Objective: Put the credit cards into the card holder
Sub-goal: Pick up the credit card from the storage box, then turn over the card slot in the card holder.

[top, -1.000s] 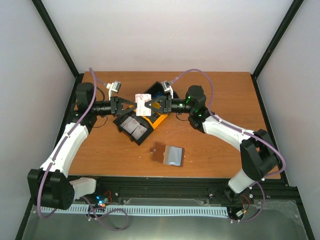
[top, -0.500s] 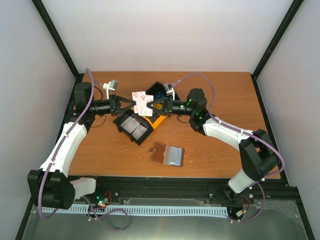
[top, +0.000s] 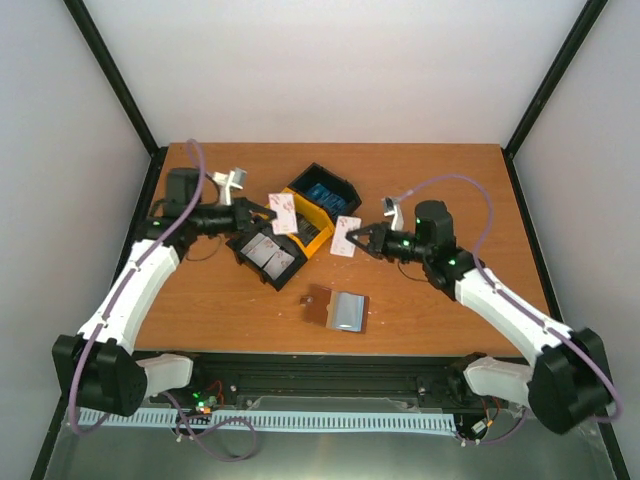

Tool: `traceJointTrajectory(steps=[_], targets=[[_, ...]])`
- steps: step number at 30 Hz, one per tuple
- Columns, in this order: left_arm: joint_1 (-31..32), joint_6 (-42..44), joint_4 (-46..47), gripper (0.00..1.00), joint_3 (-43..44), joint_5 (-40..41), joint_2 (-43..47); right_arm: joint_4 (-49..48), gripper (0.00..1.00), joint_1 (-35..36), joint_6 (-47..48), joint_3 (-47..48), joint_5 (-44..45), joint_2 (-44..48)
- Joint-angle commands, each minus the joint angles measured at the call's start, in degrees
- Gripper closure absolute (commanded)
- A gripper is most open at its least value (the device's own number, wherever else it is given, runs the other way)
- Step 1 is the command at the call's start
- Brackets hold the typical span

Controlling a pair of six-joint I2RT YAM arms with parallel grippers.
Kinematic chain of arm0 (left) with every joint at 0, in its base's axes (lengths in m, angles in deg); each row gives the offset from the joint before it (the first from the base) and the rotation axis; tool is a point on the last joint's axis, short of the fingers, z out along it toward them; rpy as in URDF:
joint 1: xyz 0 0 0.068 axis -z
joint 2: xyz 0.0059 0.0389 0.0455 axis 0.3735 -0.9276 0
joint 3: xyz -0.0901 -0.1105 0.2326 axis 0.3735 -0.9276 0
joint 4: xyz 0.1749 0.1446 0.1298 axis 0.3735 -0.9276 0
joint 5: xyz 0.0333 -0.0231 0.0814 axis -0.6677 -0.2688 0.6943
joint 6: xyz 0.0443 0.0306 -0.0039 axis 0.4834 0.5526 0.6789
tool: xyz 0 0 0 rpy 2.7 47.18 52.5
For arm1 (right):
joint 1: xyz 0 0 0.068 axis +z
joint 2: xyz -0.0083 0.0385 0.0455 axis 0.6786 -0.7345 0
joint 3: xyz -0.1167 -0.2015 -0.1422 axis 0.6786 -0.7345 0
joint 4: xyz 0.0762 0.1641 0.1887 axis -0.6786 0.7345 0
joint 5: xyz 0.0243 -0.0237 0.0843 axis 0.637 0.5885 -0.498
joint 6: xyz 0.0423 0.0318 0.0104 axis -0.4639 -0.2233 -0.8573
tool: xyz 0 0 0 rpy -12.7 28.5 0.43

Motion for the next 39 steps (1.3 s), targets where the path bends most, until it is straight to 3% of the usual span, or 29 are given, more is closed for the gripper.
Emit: traceJointTrajectory(steps=[1,7,15,24,29,39], targets=[[8.3,0.6,-0.3,0.99,-4.4,4.0,-1.0,28.4,0.97,-0.4,12.1,-3.9,13.7,7.3],[19.2,-3.3,1.6,0.99,-9.6,10.7,-2.2,35.2,0.97,-0.3,7.9,-11.8,16.3,14.3],[29.1,-5.2,-1.5,0.99,-14.0,19.8,-9.6,33.4,0.97,-0.2,6.1,-16.3,13.8,12.1],[30.0,-2.4,-4.9,0.99,-14.9,22.8,-13.7,26.9,0.97,0.3,2.5,-20.2,13.8,11.6],[30.1,-3.0,0.6,0.99,-18.9,21.1,-13.9,23.3,0.97,0.5,1.9,-22.0,13.2,10.4],[30.1,-1.4,-0.7,0.99,-19.5,24.0,-15.3,15.7,0.97,2.3,0.5,-23.2,11.6,7.8]])
